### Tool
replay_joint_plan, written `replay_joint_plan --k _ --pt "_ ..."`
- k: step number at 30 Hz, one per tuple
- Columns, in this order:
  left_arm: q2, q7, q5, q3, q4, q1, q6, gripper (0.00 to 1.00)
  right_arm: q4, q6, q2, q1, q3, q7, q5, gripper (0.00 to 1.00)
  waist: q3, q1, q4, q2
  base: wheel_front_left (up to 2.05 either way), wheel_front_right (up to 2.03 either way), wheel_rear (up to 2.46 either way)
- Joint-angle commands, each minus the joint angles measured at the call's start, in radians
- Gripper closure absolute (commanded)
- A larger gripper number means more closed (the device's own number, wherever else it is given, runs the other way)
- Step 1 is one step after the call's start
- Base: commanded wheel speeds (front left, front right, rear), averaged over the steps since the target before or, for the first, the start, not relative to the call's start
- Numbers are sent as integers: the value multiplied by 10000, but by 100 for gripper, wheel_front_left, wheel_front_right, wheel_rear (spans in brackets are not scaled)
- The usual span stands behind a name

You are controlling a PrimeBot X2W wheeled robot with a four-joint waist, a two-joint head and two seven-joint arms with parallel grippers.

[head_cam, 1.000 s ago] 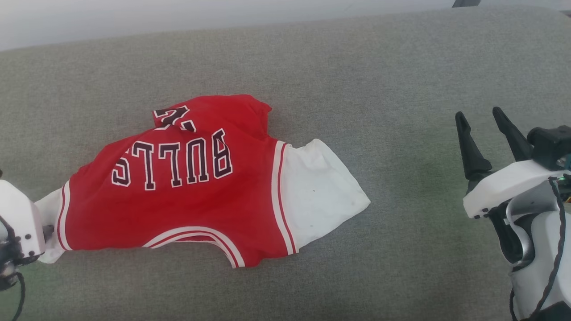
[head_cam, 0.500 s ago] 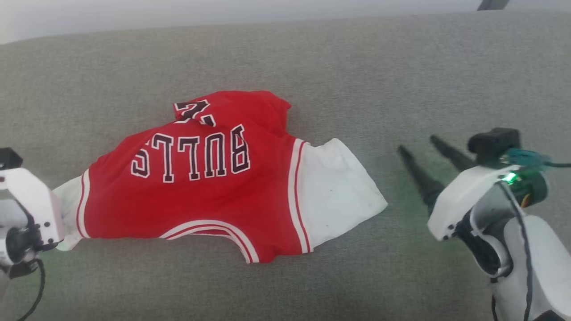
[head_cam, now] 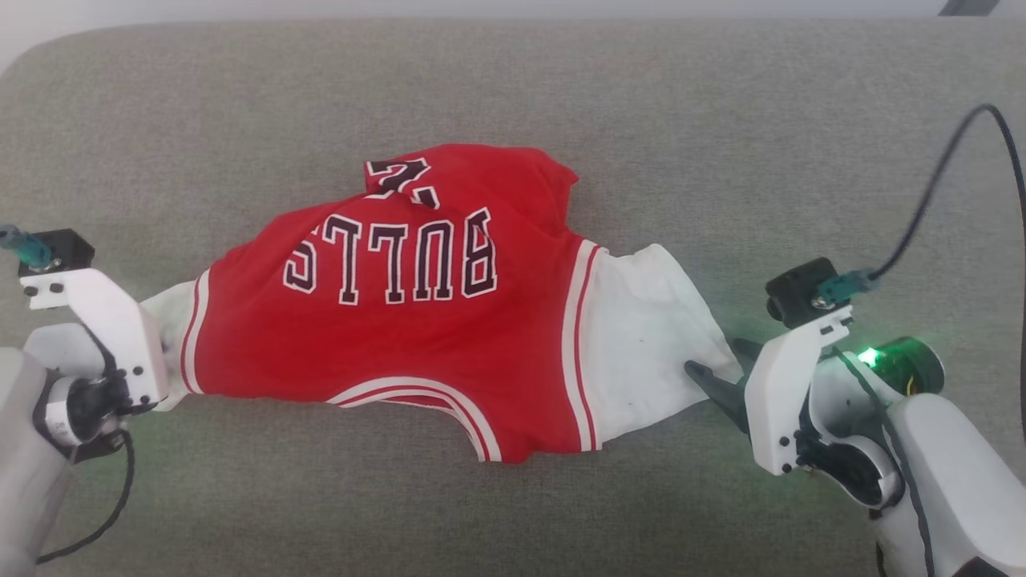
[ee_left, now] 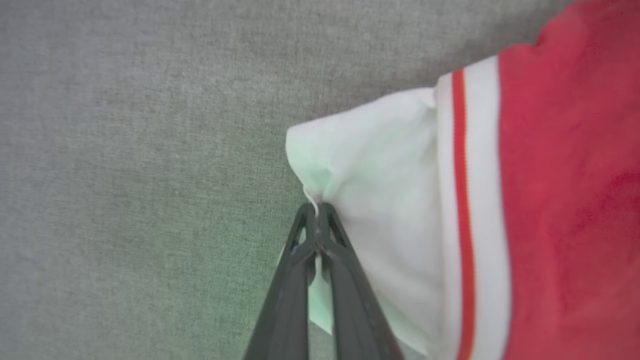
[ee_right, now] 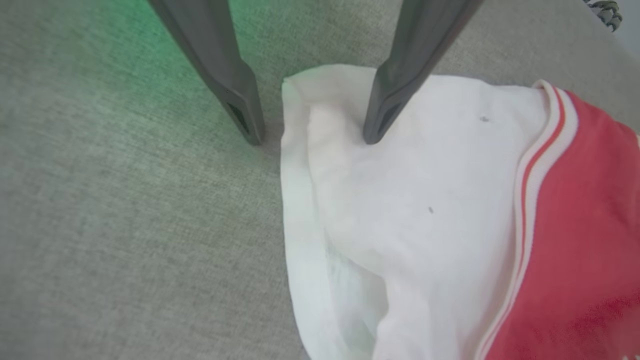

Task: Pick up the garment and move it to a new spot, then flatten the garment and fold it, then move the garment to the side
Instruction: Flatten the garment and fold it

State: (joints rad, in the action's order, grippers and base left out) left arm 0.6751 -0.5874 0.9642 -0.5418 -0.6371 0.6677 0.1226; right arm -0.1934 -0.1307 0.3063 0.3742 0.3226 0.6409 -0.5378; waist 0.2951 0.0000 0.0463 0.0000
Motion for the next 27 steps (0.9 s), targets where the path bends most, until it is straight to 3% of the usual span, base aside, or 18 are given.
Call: replay_joint_plan --k 1,3,4,5,15,27 --pt "-152 95 -131 -14 -56 147 -66 100 -265 -1 -24 -43 219 228 136 0 61 0 82 0 0 0 0" --pt "-242 171 -111 -21 -132 188 -122 100 -542 -2 -27 43 421 405 229 2 78 0 144 0 0 0 0" --pt "-267 181 -116 -38 -195 222 -135 100 -636 -1 -2 136 532 404 302 74 82 0 171 0 0 0 0" --pt "-309 213 -111 -45 -256 258 -158 100 -734 -2 -74 190 570 367 242 100 74 0 184 0 0 0 0" --pt "-314 222 -220 -144 -231 829 -383 100 -771 -1 167 1209 381 -70 -120 100 -529 0 152 0 0 0 0" --pt "119 -269 -546 -171 954 2223 -546 100 -134 -1 944 2828 105 -332 -985 100 -2209 0 -219 0 0 0 0"
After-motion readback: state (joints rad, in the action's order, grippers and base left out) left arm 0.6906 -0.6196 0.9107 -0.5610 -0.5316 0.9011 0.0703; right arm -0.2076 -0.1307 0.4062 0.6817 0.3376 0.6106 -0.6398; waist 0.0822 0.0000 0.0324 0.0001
